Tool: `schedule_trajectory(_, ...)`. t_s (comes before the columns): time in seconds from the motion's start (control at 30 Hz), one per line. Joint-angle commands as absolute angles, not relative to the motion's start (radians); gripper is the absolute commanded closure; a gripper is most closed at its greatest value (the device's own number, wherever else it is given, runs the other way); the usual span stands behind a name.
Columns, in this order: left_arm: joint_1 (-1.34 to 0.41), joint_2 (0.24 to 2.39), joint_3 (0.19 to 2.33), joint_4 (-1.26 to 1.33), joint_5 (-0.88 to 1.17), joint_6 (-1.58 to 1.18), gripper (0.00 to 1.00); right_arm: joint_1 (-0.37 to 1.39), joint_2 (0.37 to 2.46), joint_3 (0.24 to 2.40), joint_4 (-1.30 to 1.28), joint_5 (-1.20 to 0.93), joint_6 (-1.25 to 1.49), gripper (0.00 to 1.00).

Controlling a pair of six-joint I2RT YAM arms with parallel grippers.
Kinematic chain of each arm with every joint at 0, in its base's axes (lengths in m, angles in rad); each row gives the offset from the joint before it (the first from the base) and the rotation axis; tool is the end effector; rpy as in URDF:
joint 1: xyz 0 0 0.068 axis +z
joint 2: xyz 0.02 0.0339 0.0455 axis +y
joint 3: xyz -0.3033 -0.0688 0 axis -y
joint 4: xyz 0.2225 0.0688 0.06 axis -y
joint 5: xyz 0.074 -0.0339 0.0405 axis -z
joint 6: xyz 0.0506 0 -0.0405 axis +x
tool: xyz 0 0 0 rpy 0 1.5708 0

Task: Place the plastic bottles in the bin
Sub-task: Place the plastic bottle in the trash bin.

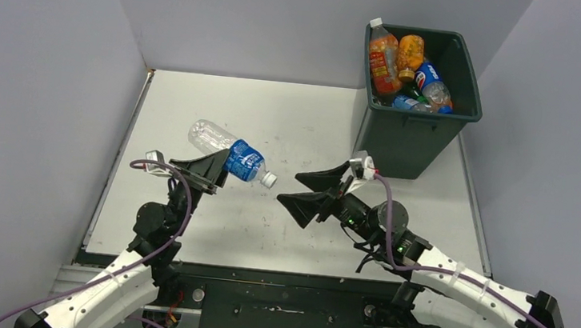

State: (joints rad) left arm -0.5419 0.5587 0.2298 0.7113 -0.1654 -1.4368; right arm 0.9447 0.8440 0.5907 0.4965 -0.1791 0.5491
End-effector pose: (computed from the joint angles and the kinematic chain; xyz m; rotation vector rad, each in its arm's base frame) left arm 0.0966 -0.0484 0.3054 -0.7355 1.1488 -1.6129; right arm 0.0918 0.1423 0.3723 -0.4512 1.3984 1.3640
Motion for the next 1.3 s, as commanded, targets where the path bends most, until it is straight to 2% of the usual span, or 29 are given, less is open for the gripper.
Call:
schedule_trajectory(0.0, -0.575, 0.568, 0.285, 0.807, -0.218, -1.424, 1.0, 1.02, 0.926, 0.656, 0.623, -0.147, 0.545, 0.1)
schedule_trajectory(0.23, -0.593, 0.553, 0.307, 0.788, -0.219, -1.39, 1.0, 1.063, 1.012, 0.702, 0.609, -0.055, 0.548, 0.03)
schedule_trajectory(0.47, -0.607, 0.552, 0.32, 0.773, -0.21, -1.375, 1.0, 1.071, 1.076, 0.701, 0.688, 0.025, 0.574, 0.29)
schedule_trajectory(0.73, -0.622, 0.568, 0.319, 0.768, -0.201, -1.364, 1.0, 1.074, 1.128, 0.717, 0.756, 0.012, 0.585, 0.52)
schedule_trajectory(0.8, -0.624, 0.571, 0.319, 0.766, -0.197, -1.36, 1.0, 1.075, 1.133, 0.72, 0.759, 0.008, 0.58, 0.63)
schedule_trajectory(0.87, -0.624, 0.573, 0.325, 0.751, -0.19, -1.344, 1.0, 1.074, 1.129, 0.721, 0.75, -0.013, 0.572, 0.81)
schedule_trajectory(0.9, -0.625, 0.572, 0.329, 0.739, -0.186, -1.328, 0.91, 1.074, 1.121, 0.72, 0.74, -0.017, 0.567, 0.91)
schedule_trajectory(0.93, -0.624, 0.568, 0.341, 0.708, -0.182, -1.305, 0.72, 1.075, 1.103, 0.721, 0.719, -0.012, 0.56, 0.94)
schedule_trajectory(1.0, -0.624, 0.55, 0.374, 0.636, -0.179, -1.227, 0.32, 1.075, 1.058, 0.727, 0.649, -0.004, 0.535, 0.95)
schedule_trajectory(1.03, -0.623, 0.53, 0.396, 0.578, -0.192, -1.173, 0.03, 1.074, 1.029, 0.736, 0.594, 0.025, 0.522, 0.95)
schedule_trajectory(1.13, -0.623, 0.461, 0.475, 0.422, -0.264, -0.931, 0.04, 1.073, 0.948, 0.813, 0.319, 0.104, 0.478, 0.95)
schedule_trajectory(1.27, -0.624, 0.433, 0.632, 0.246, -0.249, -0.402, 0.04, 1.07, 0.891, 0.971, -0.109, 0.202, 0.427, 0.95)
